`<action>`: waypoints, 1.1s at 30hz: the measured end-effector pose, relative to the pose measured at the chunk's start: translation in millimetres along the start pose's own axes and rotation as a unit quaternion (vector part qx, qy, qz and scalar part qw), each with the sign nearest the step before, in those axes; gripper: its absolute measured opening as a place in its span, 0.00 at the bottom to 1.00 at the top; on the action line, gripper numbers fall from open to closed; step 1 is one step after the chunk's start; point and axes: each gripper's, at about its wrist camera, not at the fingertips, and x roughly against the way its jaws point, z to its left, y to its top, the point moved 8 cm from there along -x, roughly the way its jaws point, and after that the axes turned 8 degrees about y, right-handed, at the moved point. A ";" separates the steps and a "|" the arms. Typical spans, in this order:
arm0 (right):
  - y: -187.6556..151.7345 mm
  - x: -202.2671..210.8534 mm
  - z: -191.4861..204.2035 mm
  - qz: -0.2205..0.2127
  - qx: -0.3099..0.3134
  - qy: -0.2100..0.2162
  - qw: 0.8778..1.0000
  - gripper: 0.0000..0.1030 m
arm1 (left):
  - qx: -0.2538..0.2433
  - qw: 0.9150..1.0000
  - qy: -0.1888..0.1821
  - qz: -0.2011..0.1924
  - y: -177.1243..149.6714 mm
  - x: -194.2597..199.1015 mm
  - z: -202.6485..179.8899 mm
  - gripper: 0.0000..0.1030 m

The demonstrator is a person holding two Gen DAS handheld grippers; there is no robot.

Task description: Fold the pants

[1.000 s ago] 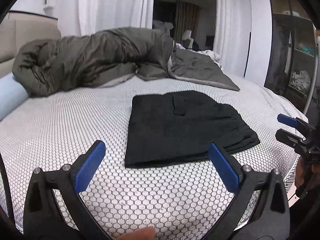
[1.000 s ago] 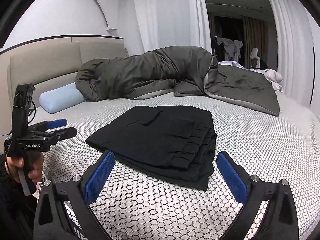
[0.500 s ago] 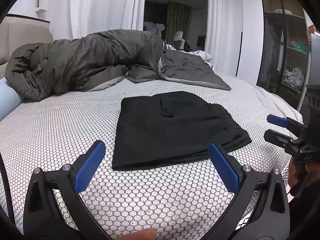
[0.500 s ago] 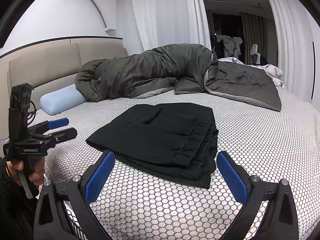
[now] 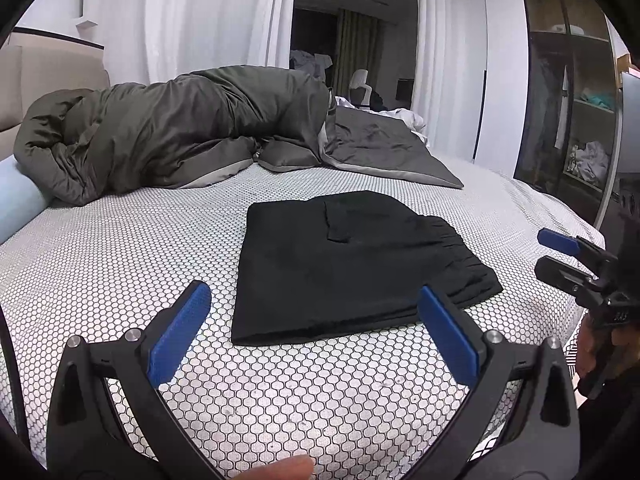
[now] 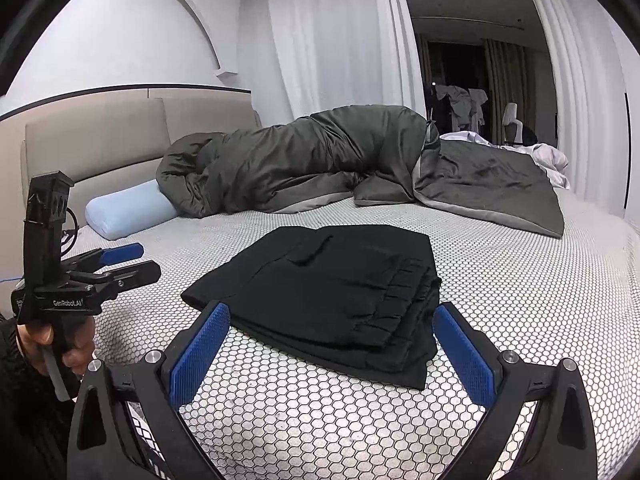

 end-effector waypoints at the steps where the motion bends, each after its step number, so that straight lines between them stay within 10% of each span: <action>1: -0.2 -0.1 -0.4 0.000 0.000 0.000 1.000 1.00 | -0.001 1.000 0.000 0.000 -0.4 -0.3 -0.2 1.00; 33: -6.0 -3.5 4.4 0.012 0.011 0.003 1.000 1.00 | -0.011 1.000 -0.001 -0.004 -1.6 -0.2 7.1 1.00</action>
